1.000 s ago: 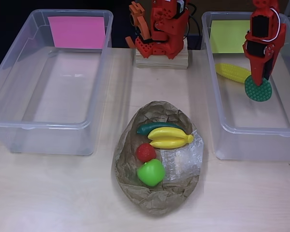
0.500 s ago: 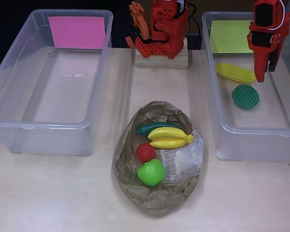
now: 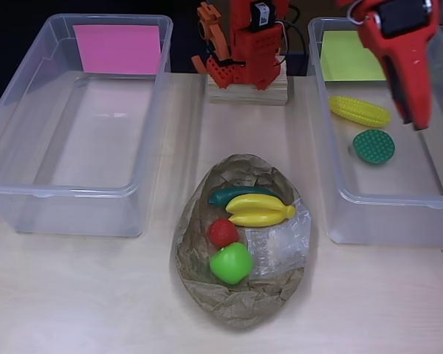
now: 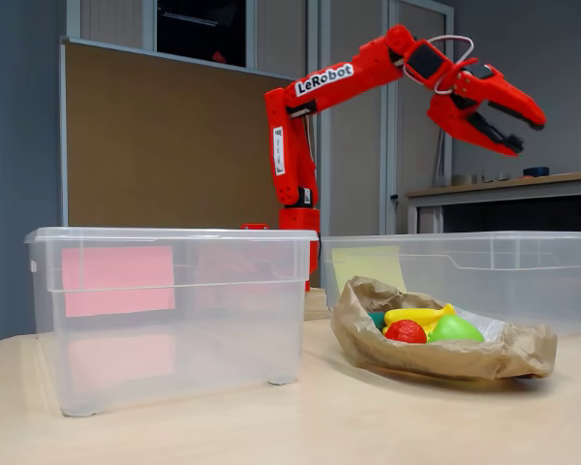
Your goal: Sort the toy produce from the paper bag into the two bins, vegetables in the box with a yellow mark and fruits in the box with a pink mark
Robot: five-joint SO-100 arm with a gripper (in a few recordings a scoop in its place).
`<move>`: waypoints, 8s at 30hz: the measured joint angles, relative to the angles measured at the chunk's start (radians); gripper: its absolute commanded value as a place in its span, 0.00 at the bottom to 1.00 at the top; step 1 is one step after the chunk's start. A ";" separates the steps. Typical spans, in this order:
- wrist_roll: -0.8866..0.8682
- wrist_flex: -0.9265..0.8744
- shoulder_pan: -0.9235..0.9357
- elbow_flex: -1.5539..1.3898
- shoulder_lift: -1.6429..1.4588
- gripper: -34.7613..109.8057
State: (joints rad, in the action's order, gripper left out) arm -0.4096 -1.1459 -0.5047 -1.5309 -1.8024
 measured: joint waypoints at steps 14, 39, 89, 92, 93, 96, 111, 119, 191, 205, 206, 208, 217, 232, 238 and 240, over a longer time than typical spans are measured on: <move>0.249 -0.080 0.400 -0.383 0.120 0.38; 0.032 0.181 0.282 -0.405 0.443 0.40; 0.071 -0.511 0.460 0.206 0.161 0.25; 0.055 -0.546 0.595 0.106 0.028 0.24; 0.055 -0.557 0.646 0.083 0.002 0.24; 0.087 -0.557 0.804 0.051 -0.054 0.24; 0.152 -0.216 1.270 -0.245 -0.066 0.24; 0.150 -0.094 1.327 -0.383 -0.072 0.34; -0.192 -0.104 0.459 -0.383 -0.087 0.34; -0.123 -0.078 0.267 -0.264 0.400 0.38; -0.115 -0.072 0.268 -0.272 0.402 0.38; -0.089 -0.063 0.278 -0.310 0.393 0.38; 0.198 0.014 0.374 -0.353 0.393 0.38; 0.345 0.071 0.397 -0.221 0.657 0.41; 0.348 0.106 0.390 -0.161 0.753 0.34; 0.345 0.101 0.393 -0.132 0.769 0.30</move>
State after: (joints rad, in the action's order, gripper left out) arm -0.0644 -1.0446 -0.1120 -1.6628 -1.0339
